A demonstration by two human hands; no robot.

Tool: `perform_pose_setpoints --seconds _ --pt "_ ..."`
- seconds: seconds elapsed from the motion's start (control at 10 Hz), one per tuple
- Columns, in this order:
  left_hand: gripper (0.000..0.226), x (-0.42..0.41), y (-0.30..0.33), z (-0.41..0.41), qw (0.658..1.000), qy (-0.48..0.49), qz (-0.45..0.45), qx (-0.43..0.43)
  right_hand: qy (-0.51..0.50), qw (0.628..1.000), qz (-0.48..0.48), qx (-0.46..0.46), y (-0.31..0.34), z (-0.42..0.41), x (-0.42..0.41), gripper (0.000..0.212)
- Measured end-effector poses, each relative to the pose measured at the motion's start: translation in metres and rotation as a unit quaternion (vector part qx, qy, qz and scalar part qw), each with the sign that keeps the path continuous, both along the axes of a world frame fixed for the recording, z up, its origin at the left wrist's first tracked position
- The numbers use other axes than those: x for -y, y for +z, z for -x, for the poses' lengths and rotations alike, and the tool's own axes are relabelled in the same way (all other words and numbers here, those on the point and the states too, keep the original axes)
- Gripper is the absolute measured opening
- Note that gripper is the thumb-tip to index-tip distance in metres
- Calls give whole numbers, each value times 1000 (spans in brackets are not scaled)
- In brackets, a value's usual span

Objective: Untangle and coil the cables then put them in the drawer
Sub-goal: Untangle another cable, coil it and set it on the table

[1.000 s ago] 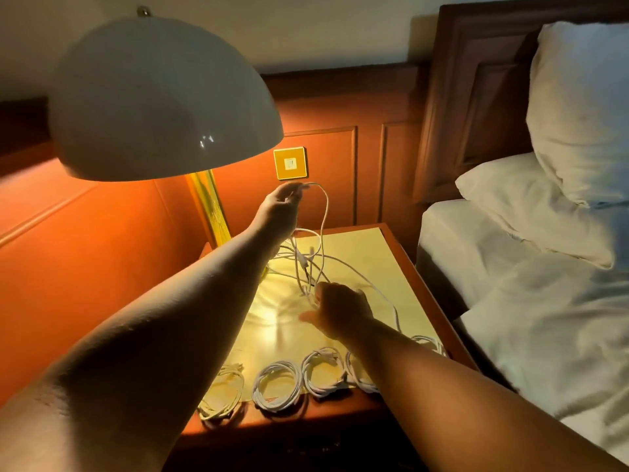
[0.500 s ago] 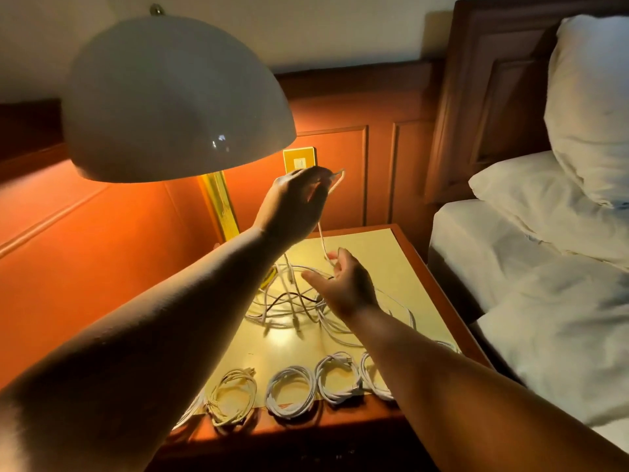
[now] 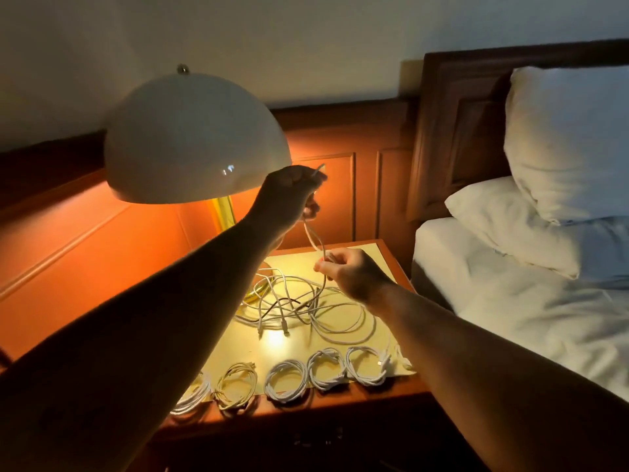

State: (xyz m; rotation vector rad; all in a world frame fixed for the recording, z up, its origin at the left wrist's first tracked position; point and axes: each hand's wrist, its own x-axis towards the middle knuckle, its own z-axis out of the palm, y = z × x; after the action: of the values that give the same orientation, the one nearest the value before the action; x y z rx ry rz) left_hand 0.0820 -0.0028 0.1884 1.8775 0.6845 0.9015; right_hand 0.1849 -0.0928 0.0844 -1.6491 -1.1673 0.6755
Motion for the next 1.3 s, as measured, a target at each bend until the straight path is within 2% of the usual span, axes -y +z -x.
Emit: perform_pose_setpoints --seconds 0.1,0.2,0.3,0.4,0.5,0.6,0.7,0.8,0.9,1.0,1.1,1.2,1.3 --pt "19 10 7 27 991 56 -78 -93 69 995 69 20 29 -3 40 14" --pt "44 37 10 62 897 145 -345 -235 165 974 145 56 61 3 81 17" --pt "58 79 12 94 785 196 -516 -282 168 961 186 119 87 20 112 20" --pt "45 133 13 123 823 50 -529 -200 184 956 201 105 105 44 141 20" --pt "53 177 6 143 872 -125 -388 -271 199 955 218 41 115 65 162 19" --pt "51 198 -4 158 907 -104 -337 -229 203 957 207 -3 118 82 181 15" --pt "36 214 -10 171 925 -64 -288 -238 212 956 202 -36 113 93 196 14" --pt "25 223 -12 178 919 -30 -268 -287 214 949 223 -56 103 97 204 33" --pt "25 230 -6 183 917 -53 -226 -325 236 932 261 -91 94 100 213 49" --pt "23 233 3 185 916 -74 -159 -360 221 928 288 -77 87 103 219 43" --pt "26 238 8 184 929 -88 -73 -353 188 931 311 23 85 106 219 32" --pt "27 237 8 182 943 -85 -9 -322 187 938 288 42 88 108 220 32" --pt "30 226 1 182 953 -88 35 -287 195 956 209 -63 97 109 222 45"
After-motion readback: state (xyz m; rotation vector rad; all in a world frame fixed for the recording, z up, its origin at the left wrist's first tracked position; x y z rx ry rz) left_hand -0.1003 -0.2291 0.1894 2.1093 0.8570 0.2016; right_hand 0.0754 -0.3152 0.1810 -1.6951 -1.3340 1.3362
